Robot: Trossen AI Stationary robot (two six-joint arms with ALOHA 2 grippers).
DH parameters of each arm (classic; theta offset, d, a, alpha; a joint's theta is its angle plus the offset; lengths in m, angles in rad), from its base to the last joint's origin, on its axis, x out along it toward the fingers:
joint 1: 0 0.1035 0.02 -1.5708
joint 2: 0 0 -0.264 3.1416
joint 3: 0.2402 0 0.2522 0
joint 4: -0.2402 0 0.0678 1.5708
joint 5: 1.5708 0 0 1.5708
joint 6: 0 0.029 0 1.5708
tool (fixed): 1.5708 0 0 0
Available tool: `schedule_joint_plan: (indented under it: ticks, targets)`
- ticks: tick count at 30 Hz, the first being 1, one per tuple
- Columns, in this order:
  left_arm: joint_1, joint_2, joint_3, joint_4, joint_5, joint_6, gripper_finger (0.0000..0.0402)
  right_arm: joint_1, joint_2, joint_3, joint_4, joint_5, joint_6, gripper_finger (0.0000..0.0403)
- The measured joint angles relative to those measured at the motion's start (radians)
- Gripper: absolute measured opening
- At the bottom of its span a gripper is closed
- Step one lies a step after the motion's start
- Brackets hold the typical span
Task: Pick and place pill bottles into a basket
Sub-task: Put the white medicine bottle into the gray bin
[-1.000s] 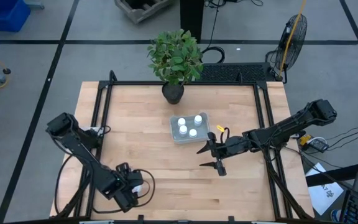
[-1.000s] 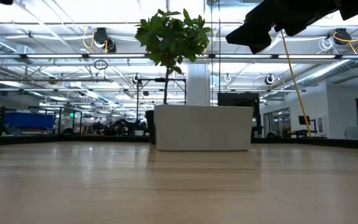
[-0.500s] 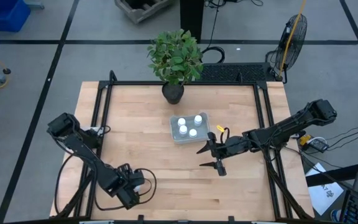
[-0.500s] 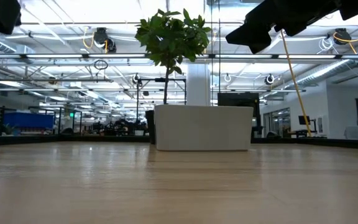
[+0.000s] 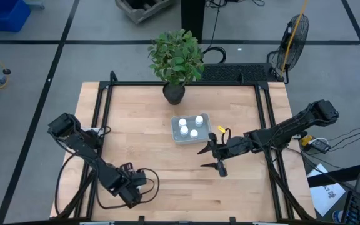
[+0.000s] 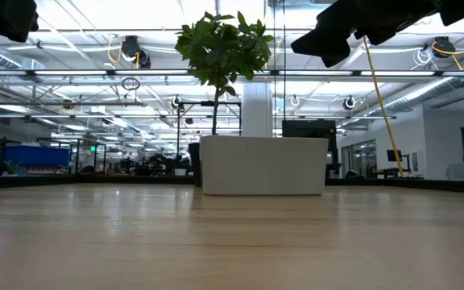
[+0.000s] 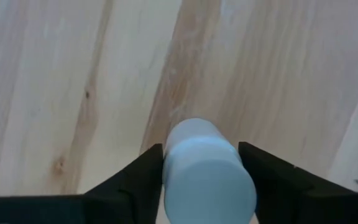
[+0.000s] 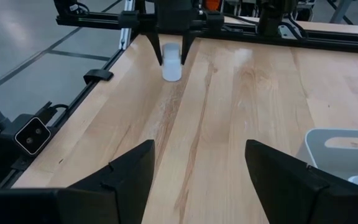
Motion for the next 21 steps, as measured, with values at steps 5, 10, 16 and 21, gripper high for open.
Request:
schedule_joint_plan:
  ticks: [5,10,16,21]
  targets:
    - [0.002,0.0,0.0,0.01,0.005,0.022,0.0182,0.0,0.0,0.0,0.0,0.0,0.0,0.0242]
    - [0.035,0.0,0.0,0.009,-0.068,0.103,0.0195,0.0,0.0,0.0,0.0,0.0,0.0,0.0242]
    - [0.15,-0.013,0.0,0.011,-0.148,0.291,0.0206,0.0,0.0,0.0,0.001,0.0,0.0,0.0242]
    - [0.28,-0.062,0.0,0.038,-0.155,0.497,0.0181,0.0,0.0,0.0,0.0,0.0,0.0,0.0242]
